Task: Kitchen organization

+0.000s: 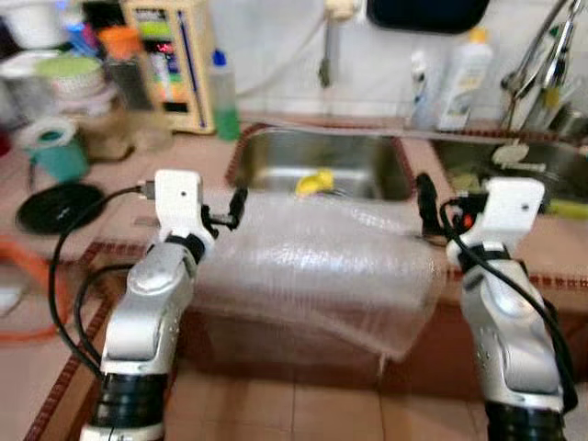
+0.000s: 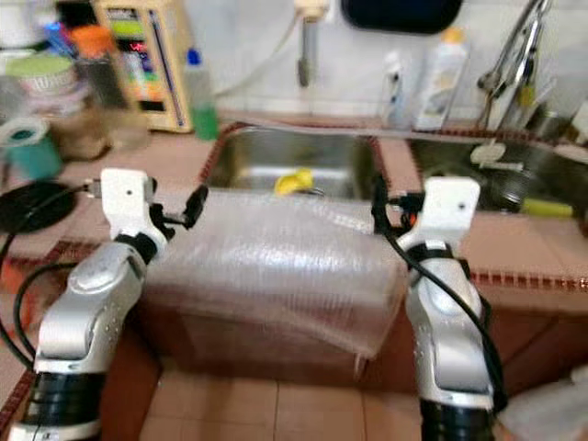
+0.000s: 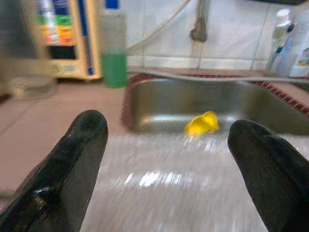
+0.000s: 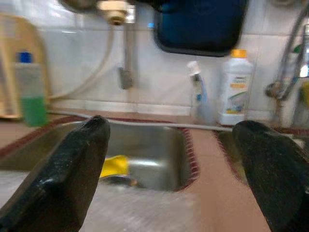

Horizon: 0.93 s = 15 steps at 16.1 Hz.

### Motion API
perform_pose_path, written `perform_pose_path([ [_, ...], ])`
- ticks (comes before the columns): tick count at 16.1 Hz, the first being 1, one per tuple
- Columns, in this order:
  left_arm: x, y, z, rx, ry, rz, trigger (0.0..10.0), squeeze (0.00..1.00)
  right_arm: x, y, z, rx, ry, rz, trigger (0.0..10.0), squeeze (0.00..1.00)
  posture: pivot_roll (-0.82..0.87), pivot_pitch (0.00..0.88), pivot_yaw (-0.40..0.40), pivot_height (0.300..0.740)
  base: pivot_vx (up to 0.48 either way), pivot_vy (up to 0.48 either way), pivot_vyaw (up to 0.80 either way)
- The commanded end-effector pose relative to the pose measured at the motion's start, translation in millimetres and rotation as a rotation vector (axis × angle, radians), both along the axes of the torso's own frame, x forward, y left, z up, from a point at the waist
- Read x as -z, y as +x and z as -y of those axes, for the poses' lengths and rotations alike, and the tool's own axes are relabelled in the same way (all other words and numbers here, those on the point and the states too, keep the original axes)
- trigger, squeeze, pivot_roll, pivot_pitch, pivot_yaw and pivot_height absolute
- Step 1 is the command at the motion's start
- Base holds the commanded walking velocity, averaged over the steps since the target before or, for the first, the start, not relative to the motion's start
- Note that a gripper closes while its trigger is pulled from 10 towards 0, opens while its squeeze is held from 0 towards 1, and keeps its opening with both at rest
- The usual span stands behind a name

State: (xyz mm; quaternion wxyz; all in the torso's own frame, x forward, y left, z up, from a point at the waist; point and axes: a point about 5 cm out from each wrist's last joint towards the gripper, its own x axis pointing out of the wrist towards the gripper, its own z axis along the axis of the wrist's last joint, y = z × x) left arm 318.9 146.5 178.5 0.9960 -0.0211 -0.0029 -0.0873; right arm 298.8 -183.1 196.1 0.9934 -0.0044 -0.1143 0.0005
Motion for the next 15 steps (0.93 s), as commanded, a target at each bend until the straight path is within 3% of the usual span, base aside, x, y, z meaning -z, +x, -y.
perform_pose_path([
  [1, -0.8, 0.0, 0.3, 0.003, -0.001, 0.002, 10.0, 0.00, 1.6, 1.0, 1.6, 0.009, 0.006, -0.011, 10.0, 0.00, 0.02, 0.000, 0.034, 0.740, 0.000, 0.000, 0.00],
  [11, -6.1, -0.5, 2.2, 0.032, 0.019, 0.052, 10.0, 0.00, 2.3, -2.9, -0.6, -0.003, -0.014, -0.008, 10.0, 0.00, 0.01, 0.000, 0.040, 0.740, 0.000, 0.000, 0.00],
  [15, -4.2, -2.4, 4.5, 0.062, -0.004, 0.048, 10.0, 0.00, 2.8, -2.3, -1.7, -0.006, -0.015, -0.010, 10.0, 0.00, 0.01, 0.000, 0.041, 0.740, 0.000, -0.427, 0.00],
])
